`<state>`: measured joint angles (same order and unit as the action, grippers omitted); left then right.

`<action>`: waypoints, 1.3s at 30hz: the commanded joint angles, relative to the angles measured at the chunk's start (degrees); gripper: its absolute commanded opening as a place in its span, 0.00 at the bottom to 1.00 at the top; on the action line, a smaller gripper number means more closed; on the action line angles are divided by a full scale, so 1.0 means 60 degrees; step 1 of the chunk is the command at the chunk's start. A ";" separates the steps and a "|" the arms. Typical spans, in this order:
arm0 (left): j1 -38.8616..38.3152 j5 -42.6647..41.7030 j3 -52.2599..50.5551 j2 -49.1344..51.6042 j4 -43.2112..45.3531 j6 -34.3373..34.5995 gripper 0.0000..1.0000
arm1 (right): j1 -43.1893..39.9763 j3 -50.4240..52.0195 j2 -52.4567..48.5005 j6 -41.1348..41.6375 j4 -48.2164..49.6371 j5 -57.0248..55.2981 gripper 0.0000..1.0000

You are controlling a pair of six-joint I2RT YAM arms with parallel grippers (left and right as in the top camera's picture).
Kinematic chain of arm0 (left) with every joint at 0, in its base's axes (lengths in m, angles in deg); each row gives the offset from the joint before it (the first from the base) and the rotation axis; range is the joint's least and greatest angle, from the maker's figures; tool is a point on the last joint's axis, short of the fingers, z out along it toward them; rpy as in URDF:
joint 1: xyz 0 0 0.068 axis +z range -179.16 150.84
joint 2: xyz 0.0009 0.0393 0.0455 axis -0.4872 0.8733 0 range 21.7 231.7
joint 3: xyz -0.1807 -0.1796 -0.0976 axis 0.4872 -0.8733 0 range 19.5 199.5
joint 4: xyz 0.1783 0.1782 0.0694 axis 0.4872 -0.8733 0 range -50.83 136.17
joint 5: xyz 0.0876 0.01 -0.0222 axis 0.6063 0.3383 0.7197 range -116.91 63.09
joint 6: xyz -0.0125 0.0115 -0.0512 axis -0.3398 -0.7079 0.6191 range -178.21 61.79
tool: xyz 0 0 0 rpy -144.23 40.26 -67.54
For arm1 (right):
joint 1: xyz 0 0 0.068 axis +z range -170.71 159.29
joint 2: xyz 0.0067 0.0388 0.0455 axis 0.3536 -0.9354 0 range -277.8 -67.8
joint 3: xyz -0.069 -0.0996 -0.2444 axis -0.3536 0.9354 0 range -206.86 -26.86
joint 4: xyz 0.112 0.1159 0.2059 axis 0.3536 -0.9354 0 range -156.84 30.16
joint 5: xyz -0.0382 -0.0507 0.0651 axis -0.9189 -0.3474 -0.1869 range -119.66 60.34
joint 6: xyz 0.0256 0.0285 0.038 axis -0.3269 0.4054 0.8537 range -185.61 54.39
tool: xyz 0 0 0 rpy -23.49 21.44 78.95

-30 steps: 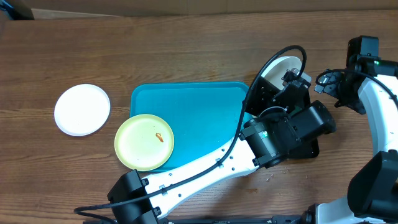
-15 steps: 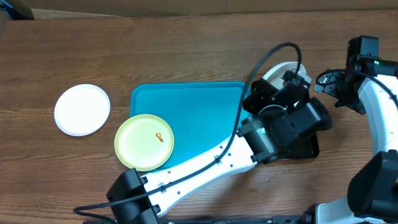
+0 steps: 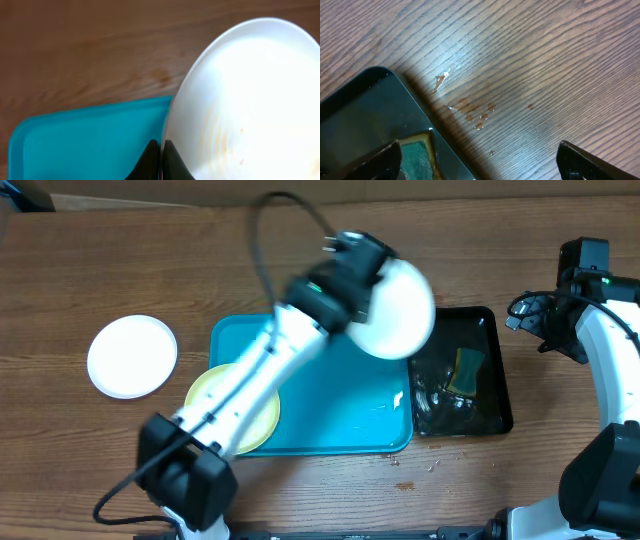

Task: Clean dirty plates on tray and stack at the side
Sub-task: 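Stack the white plate onto the cleaned plate left of the tray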

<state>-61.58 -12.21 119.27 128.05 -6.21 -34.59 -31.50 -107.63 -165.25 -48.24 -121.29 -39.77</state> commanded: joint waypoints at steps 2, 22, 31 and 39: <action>0.2167 -0.1996 0.0007 -0.0120 -0.0841 0.0812 0.04 | 0.0018 -0.0138 0.0186 0.0069 0.0040 -0.0131 1.00; 1.0659 -0.1894 -0.0882 -0.0120 -0.3166 0.1381 0.04 | 0.0018 -0.0138 0.0186 0.0073 0.0040 -0.0131 1.00; 1.0867 -0.0954 -0.2841 -0.0120 -0.1311 0.1355 0.04 | 0.0018 -0.0138 0.0186 0.0073 0.0040 -0.0131 1.00; 1.0841 -0.2346 -0.2608 -0.0142 -0.1147 0.0408 0.98 | 0.0018 -0.0138 0.0186 0.0069 0.0040 -0.0131 1.00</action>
<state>3.83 -20.74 102.05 128.05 -12.57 -27.92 -31.50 -107.63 -165.25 -48.24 -121.29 -39.79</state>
